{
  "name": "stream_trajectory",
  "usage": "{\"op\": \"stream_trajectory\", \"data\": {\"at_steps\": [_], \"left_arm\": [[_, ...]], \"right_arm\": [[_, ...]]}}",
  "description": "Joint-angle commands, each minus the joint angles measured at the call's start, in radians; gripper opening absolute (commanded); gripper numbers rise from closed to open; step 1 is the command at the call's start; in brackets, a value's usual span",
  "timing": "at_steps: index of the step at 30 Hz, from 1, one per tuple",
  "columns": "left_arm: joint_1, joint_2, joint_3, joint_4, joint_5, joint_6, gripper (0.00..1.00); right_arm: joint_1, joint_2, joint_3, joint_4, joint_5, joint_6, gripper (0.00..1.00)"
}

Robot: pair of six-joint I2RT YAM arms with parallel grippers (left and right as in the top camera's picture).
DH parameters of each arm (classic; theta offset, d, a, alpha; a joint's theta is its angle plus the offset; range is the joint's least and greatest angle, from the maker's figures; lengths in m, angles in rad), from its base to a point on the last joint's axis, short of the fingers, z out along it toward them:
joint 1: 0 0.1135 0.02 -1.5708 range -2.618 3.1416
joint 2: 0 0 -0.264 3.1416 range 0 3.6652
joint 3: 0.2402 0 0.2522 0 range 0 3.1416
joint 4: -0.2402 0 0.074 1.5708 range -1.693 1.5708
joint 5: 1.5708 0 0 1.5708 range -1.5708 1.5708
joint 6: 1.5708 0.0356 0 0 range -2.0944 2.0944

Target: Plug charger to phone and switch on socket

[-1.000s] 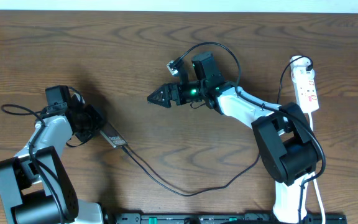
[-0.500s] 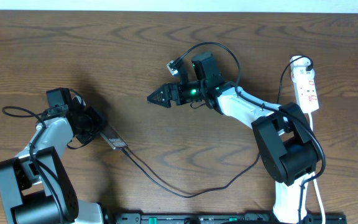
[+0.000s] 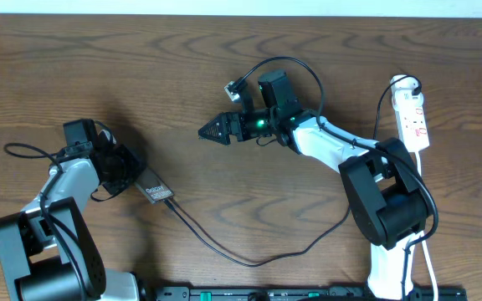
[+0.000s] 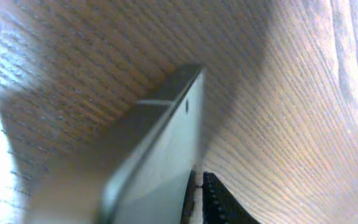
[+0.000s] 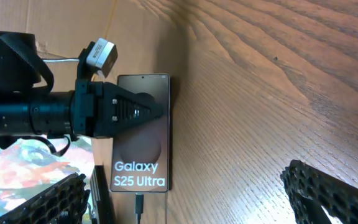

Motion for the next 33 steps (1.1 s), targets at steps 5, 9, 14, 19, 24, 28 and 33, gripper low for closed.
{"op": "stream_trajectory", "data": {"at_steps": [5, 9, 14, 19, 24, 28, 33], "left_arm": [[-0.002, 0.007, -0.017, -0.033, -0.040, 0.018, 0.29], [-0.002, 0.007, -0.017, -0.040, -0.040, 0.018, 0.30], [-0.002, 0.007, -0.017, -0.051, -0.059, 0.018, 0.33], [-0.002, 0.007, -0.017, -0.055, -0.059, 0.018, 0.36], [-0.002, 0.007, -0.017, -0.068, -0.070, 0.018, 0.39], [-0.002, 0.007, -0.017, -0.071, -0.070, 0.018, 0.39], [-0.002, 0.007, -0.017, -0.074, -0.078, 0.018, 0.40]], "right_arm": [[-0.003, -0.029, 0.015, -0.003, 0.003, -0.015, 0.99], [-0.003, -0.029, 0.015, -0.005, 0.003, -0.015, 0.99], [-0.003, -0.029, 0.015, -0.005, 0.003, -0.015, 0.99], [-0.003, -0.029, 0.015, -0.005, 0.003, -0.015, 0.99], [-0.003, -0.029, 0.015, -0.005, 0.003, -0.015, 0.99], [-0.003, -0.029, 0.015, -0.005, 0.003, -0.015, 0.99], [-0.003, -0.029, 0.015, -0.005, 0.003, -0.015, 0.99]]}}
